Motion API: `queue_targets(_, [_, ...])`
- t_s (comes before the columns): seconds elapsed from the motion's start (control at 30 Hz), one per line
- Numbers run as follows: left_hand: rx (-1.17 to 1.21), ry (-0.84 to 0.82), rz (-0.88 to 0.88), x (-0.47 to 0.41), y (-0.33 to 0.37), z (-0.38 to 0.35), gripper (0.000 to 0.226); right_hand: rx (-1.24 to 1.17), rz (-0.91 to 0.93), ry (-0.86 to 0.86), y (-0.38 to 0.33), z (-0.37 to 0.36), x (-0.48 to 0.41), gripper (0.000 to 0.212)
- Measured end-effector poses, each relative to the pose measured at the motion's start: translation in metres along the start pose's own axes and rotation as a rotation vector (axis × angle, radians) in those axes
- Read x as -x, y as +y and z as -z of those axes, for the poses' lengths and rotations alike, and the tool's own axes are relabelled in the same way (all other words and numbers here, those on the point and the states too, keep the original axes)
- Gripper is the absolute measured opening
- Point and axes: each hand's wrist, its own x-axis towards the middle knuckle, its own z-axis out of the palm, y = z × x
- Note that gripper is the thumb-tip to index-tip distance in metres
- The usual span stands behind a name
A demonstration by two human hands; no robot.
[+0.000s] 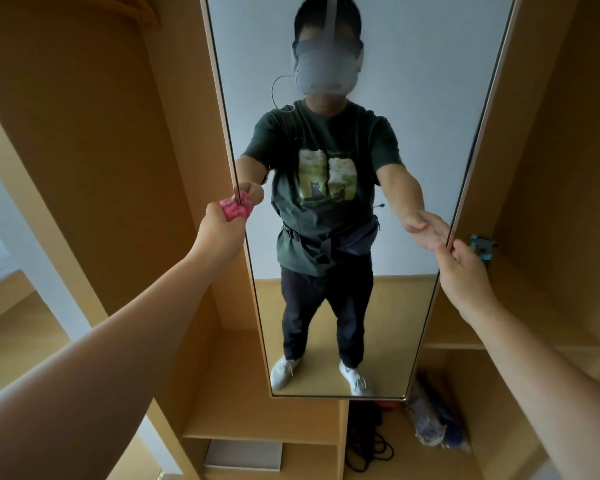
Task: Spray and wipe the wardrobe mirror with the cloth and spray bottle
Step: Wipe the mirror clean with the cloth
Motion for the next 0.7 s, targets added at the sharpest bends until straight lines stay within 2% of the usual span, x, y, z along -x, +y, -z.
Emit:
queue_targets(0.1, [-0.02,0.007,-0.04,0.007,-0.008,-0.004,0.026,0.001,-0.011,-0.005,0.006,-0.002,0.002,0.031])
queue_targets(0.27, [0.019,-0.055,-0.044,0.012,-0.02,-0.008,0.034,0.004,-0.003,-0.004,0.01,-0.007,0.007,0.027])
queue_targets(0.53, [0.026,-0.027,-0.104,0.026,-0.029,-0.015,0.037,0.03,-0.086,-0.058,0.022,-0.011,0.008,0.051])
queue_targets(0.7, [0.021,-0.037,-0.098,0.034,-0.04,-0.02,0.038,0.058,-0.117,-0.071,0.035,-0.013,0.012,0.055])
